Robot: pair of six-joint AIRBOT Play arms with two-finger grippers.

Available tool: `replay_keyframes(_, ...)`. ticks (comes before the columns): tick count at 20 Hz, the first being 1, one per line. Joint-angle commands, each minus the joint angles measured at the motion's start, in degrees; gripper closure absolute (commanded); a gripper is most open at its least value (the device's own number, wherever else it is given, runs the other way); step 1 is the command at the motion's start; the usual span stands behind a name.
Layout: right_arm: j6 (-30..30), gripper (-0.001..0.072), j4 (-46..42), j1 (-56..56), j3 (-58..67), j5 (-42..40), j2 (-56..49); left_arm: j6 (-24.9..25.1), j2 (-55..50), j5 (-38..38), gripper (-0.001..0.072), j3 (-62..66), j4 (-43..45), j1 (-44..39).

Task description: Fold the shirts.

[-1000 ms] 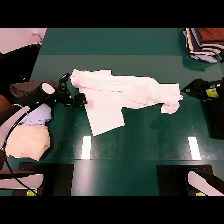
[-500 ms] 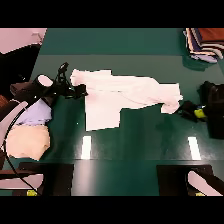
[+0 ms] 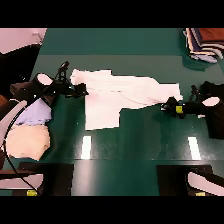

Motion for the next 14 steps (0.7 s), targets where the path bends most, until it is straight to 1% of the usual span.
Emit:
replay_keyframes(1,0.2,0.0483,-0.2,0.7,0.9,-2.4,-1.9,0.0,0.0,-0.2,0.0683,0.1,0.0,0.0)
replay_keyframes(3,0.2,0.0578,-1.4,0.7,0.9,-2.6,-1.9,0.0,0.0,-0.4,0.0683,0.1,0.0,0.0)
replay_keyframes(4,0.0,0.0688,-1.4,0.7,0.9,-2.8,-1.9,0.0,0.0,-0.5,0.0683,0.1,0.0,0.0)
replay_keyframes(7,0.0,0.0695,-1.4,0.7,0.9,-3.6,-1.7,0.0,0.1,-0.9,0.0684,0.1,0.0,0.0)
replay_keyframes(10,-3.1,0.0696,-1.4,0.5,0.9,-2.7,2.8,0.0,3.2,0.1,0.0684,0.1,2.4,0.0)
replay_keyframes(12,-3.7,0.0696,-2.8,-1.1,0.9,1.2,8.8,0.0,7.6,0.7,0.0684,0.1,5.5,0.1)
replay_keyframes(14,-2.6,0.0697,-10.1,-3.4,0.9,8.6,15.5,0.0,12.2,-1.4,0.0684,0.1,8.8,0.1)
